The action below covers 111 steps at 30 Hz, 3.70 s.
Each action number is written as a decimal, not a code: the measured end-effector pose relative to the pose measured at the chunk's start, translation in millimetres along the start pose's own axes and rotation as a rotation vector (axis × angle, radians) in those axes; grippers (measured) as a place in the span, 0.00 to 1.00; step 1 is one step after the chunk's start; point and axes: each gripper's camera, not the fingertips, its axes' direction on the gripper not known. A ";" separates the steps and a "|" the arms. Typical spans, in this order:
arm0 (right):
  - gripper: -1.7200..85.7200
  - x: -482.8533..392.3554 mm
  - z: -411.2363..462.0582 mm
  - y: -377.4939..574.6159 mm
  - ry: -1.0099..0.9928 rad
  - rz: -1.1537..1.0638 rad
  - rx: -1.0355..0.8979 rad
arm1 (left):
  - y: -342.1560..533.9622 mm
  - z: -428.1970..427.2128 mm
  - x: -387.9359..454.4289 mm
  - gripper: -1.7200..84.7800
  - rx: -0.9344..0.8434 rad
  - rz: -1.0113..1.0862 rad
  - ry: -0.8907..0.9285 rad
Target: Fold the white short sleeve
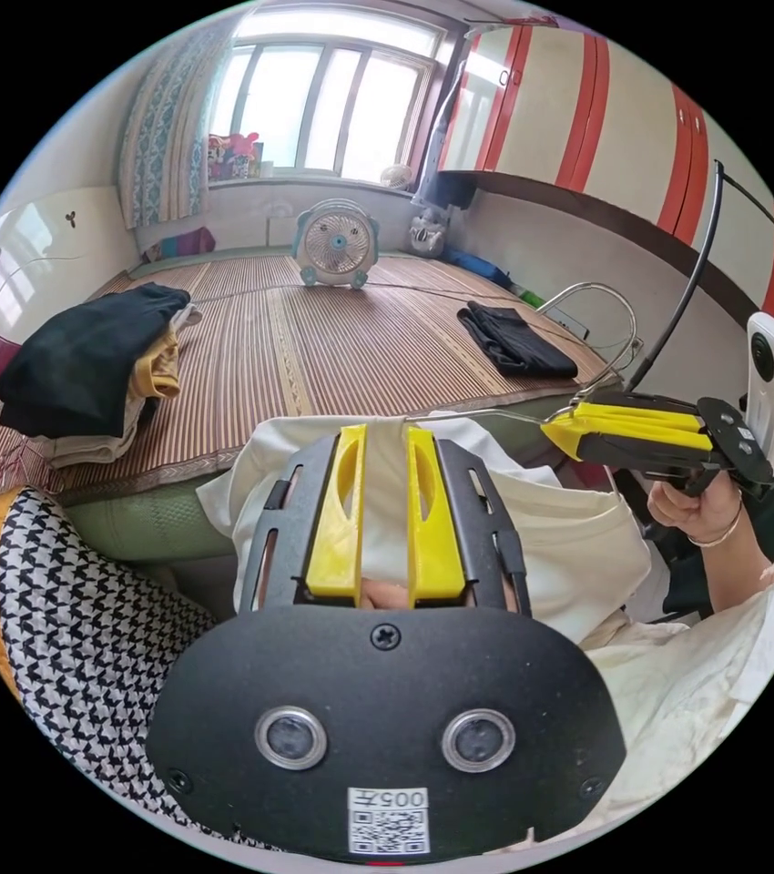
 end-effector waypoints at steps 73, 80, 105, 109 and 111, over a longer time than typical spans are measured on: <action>0.00 22.4 -26.0 54.2 -0.048 0.154 0.045 | -29.5 -92.9 71.1 0.11 0.109 0.203 0.381; 0.00 7.0 -21.6 53.3 -0.021 0.127 0.050 | -30.9 -96.8 71.7 0.09 0.136 0.174 0.392; 0.08 -16.3 20.1 39.9 -0.141 0.085 -0.050 | -49.8 -174.2 -15.1 0.03 0.300 0.062 0.276; 0.08 -32.7 33.0 31.4 -0.186 0.035 -0.086 | -52.4 -200.4 -52.3 0.03 0.370 -0.004 0.198; 0.08 -40.8 38.2 26.6 -0.207 0.014 -0.098 | -52.9 -212.6 -69.6 0.03 0.397 -0.032 0.163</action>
